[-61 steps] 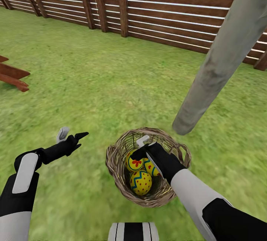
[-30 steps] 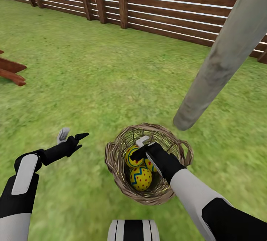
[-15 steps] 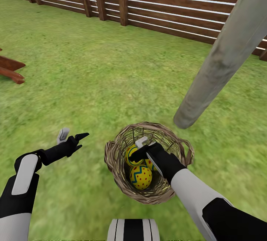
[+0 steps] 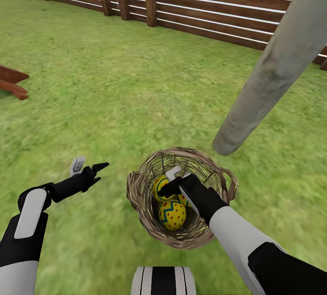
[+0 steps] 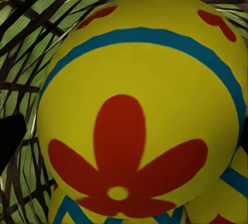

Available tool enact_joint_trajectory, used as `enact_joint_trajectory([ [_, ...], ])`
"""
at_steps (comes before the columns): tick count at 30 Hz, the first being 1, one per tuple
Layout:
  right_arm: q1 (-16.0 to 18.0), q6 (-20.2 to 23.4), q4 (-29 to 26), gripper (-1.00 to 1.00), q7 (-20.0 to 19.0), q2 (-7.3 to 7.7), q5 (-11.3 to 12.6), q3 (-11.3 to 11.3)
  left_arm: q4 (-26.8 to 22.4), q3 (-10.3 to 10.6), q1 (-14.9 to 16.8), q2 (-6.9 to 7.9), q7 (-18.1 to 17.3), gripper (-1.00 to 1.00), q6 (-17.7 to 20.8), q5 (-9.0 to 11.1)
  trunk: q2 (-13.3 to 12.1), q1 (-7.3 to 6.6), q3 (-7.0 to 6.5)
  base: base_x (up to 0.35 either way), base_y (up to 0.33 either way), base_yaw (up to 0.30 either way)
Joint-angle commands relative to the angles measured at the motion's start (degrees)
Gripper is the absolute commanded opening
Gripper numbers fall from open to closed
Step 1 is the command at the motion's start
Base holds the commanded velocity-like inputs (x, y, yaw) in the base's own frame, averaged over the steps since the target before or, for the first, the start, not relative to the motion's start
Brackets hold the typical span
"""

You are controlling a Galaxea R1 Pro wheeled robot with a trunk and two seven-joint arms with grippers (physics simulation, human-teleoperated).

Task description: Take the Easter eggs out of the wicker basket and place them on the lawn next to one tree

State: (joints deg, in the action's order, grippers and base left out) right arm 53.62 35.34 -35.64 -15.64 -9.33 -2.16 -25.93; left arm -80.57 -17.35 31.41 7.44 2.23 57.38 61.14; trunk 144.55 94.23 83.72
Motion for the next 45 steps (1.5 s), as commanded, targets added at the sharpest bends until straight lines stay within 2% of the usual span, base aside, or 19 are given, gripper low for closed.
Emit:
enact_joint_trajectory([
  [1, 0.0, 0.4, 0.0, 1.00, -0.3, 0.01, 0.2, -0.1, 0.0, -0.1, 0.1, -0.02, 0.2, 1.00, 0.3, 0.3, 0.0, 0.02, 0.26, 0.000, 0.000, 0.000],
  [12, 0.0, 0.5, 0.0, 1.00, -0.3, 0.01, 0.2, 0.1, -0.1, -0.1, 0.0, -0.02, 0.2, 1.00, 0.3, 0.3, 0.1, 0.12, 1.15, 0.000, 0.000, 0.000],
  [13, 0.0, 0.5, 0.0, -1.00, -0.3, 0.01, 0.3, 0.1, -0.1, -0.1, 0.0, -0.02, 0.2, 1.00, 0.3, 0.3, 0.1, 0.15, 1.37, 0.000, 0.000, 0.000],
  [18, 0.0, 0.5, 0.0, -1.00, -0.4, 0.01, 0.3, 0.1, -0.1, -0.1, 0.0, -0.06, 0.2, 1.00, 0.3, 0.3, 0.1, 0.23, 2.04, 0.000, 0.000, 0.000],
  [24, 0.0, 0.5, 0.0, -1.00, -0.4, 0.01, 0.3, 0.1, -0.1, -0.1, 0.0, 0.03, 0.2, 1.00, 0.3, 0.4, 0.1, 0.20, 1.82, 0.000, 0.000, 0.000],
  [30, 0.0, 0.5, 0.0, -1.00, -0.4, 0.01, 0.4, 0.1, 0.0, -0.3, 0.0, 0.06, 0.2, 1.00, 0.3, 0.4, 0.1, 0.12, 1.15, 0.000, 0.000, 0.000],
  [33, 0.0, 0.5, 0.0, -1.00, -0.4, 0.01, 0.4, 0.1, 0.0, -0.2, 0.0, 0.12, 0.2, 1.00, 0.3, 1.7, 0.1, 0.10, 0.93, 0.000, 0.000, 0.000],
  [45, 0.0, 0.5, 0.0, -1.00, -0.4, 0.01, 0.4, 0.1, 0.0, -0.1, 0.0, 0.17, 0.3, 1.00, 0.3, 1.8, -0.1, -0.21, -1.73, 0.000, 0.000, 0.000],
])
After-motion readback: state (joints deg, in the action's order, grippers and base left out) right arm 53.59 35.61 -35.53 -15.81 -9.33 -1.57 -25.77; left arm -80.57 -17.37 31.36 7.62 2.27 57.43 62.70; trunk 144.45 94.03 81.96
